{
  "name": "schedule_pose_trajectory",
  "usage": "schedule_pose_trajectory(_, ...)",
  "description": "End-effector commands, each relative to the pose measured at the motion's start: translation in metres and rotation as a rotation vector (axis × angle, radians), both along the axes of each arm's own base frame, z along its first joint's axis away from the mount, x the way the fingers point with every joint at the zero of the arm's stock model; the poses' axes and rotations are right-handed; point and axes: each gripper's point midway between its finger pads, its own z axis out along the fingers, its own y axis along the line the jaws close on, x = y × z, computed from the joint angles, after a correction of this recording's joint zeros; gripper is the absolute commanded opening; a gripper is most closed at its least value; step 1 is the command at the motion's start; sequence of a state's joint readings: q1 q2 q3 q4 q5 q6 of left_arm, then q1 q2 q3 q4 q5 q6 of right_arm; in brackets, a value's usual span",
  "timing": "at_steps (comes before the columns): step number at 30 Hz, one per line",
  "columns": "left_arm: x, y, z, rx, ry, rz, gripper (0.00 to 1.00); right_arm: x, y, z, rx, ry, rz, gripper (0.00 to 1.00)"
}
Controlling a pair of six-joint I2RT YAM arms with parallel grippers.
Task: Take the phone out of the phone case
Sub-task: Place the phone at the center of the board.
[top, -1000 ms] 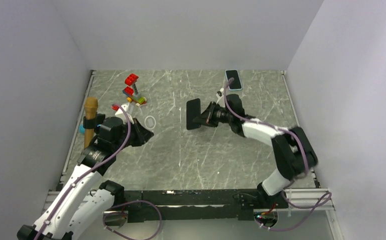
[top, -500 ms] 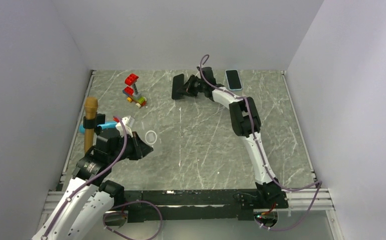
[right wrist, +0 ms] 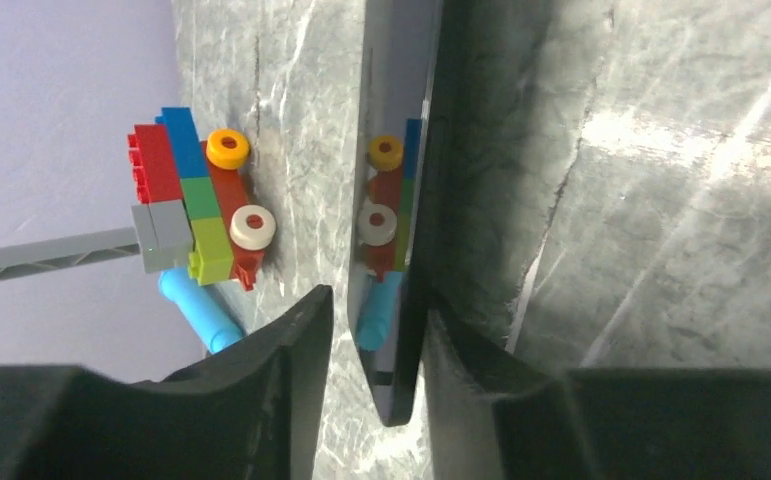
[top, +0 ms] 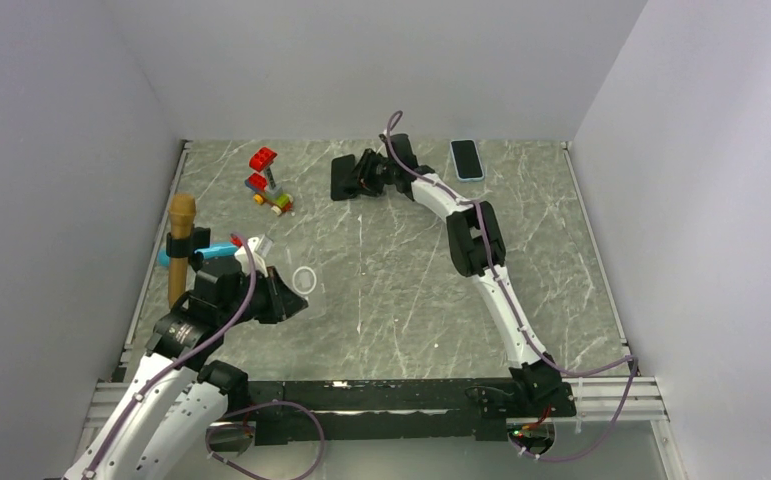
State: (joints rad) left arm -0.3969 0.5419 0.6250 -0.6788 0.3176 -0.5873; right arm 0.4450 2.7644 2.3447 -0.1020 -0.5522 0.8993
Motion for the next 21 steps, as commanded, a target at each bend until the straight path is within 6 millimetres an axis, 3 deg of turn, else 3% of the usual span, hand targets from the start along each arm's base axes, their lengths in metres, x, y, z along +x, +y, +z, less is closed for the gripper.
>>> schedule_pose_trajectory(1, 0.001, -0.008, -0.001, -0.025, 0.007, -0.031, 0.00, 0.014, -0.019, 0.023, -0.106, -0.067, -0.045, 0.48)
schedule_pose_trajectory(6, 0.003, -0.024, -0.009, -0.098, 0.063, -0.064, 0.00, 0.006, -0.054, 0.033, -0.297, -0.081, -0.067, 0.77)
schedule_pose_trajectory(9, 0.002, -0.031, -0.019, -0.104, 0.099, -0.078, 0.00, -0.009, -0.072, 0.049, -0.384, -0.128, -0.051, 0.82)
schedule_pose_trajectory(11, 0.000, -0.038, -0.024, -0.112, 0.117, -0.086, 0.00, -0.025, -0.080, 0.074, -0.409, -0.174, -0.039, 0.83)
schedule_pose_trajectory(17, -0.013, -0.066, -0.043, -0.168, 0.192, -0.148, 0.00, -0.105, -0.108, 0.075, -0.464, -0.181, 0.032, 0.84)
schedule_pose_trajectory(21, -0.019, -0.075, -0.058, -0.190, 0.247, -0.143, 0.00, -0.157, -0.128, 0.076, -0.453, -0.179, 0.038, 0.84)
